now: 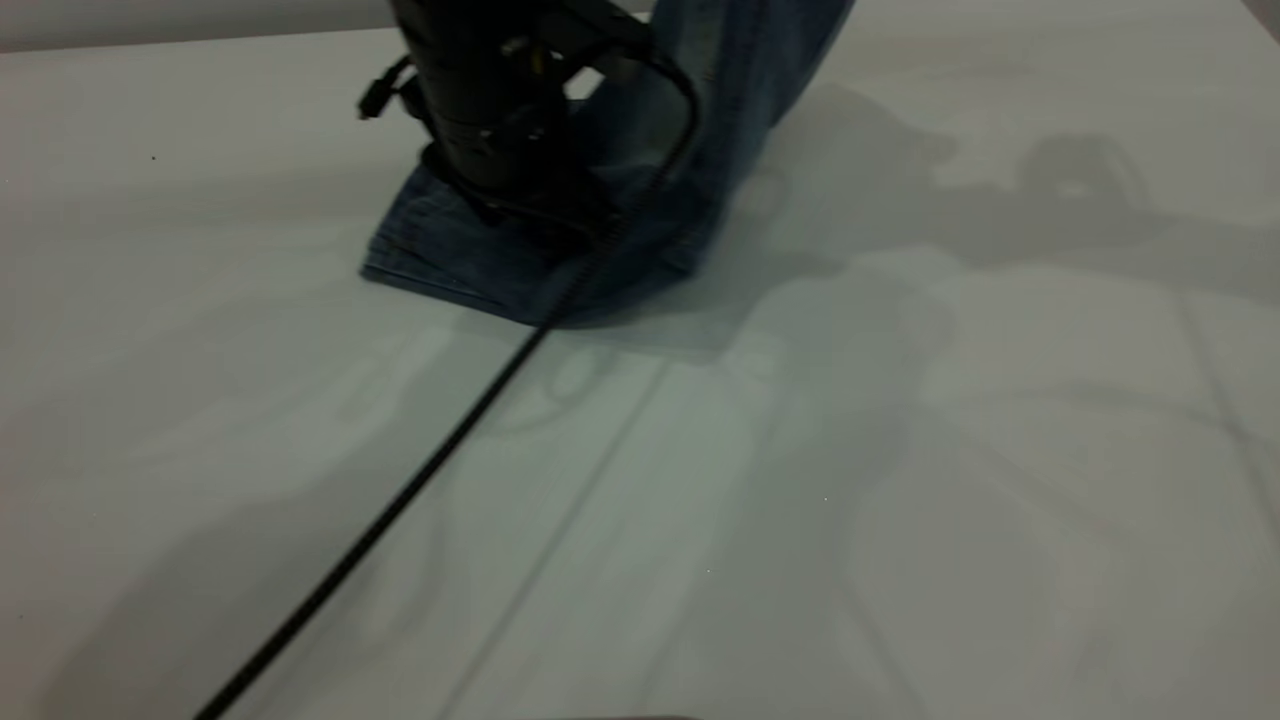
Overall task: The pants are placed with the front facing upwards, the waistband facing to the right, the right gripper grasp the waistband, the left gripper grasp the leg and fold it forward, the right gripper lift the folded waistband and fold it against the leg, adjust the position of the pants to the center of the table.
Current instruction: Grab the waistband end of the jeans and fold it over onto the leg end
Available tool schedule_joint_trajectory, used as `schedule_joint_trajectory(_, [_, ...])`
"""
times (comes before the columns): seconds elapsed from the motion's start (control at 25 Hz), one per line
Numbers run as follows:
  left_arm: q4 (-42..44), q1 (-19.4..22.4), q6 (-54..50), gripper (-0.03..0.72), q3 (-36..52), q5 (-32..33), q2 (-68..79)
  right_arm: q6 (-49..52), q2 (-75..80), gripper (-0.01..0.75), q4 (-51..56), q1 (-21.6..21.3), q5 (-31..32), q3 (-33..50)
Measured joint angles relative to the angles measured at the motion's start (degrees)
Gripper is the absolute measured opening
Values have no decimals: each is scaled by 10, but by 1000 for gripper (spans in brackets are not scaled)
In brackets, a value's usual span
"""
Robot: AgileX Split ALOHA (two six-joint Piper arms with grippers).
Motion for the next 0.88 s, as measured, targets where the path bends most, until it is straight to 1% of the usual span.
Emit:
schedule_joint_trajectory(0.12, [0, -15, 1, 493, 0, -5, 0, -2, 0, 87, 0, 0, 0, 0])
schedule_joint_trajectory(0.24, [-2, -11, 1, 491, 0, 2, -4, -2, 0, 89, -10, 0, -5, 0])
schedule_joint_trajectory(0.4, [-5, 16, 1, 466, 1, 28, -45, -2, 0, 90, -46, 0, -20, 0])
schedule_joint_trajectory(0.64, [-4, 55, 2, 431, 1, 33, -153, -2, 0, 92, -65, 2, -40, 0])
schedule_joint_trajectory(0.76, [-4, 72, 2, 431, 1, 38, -213, -2, 0, 93, -66, 22, -68, 0])
schedule_joint_trajectory(0.88, [-3, 77, 2, 430, 1, 46, -275, -6, 0, 94, -65, 72, -122, 0])
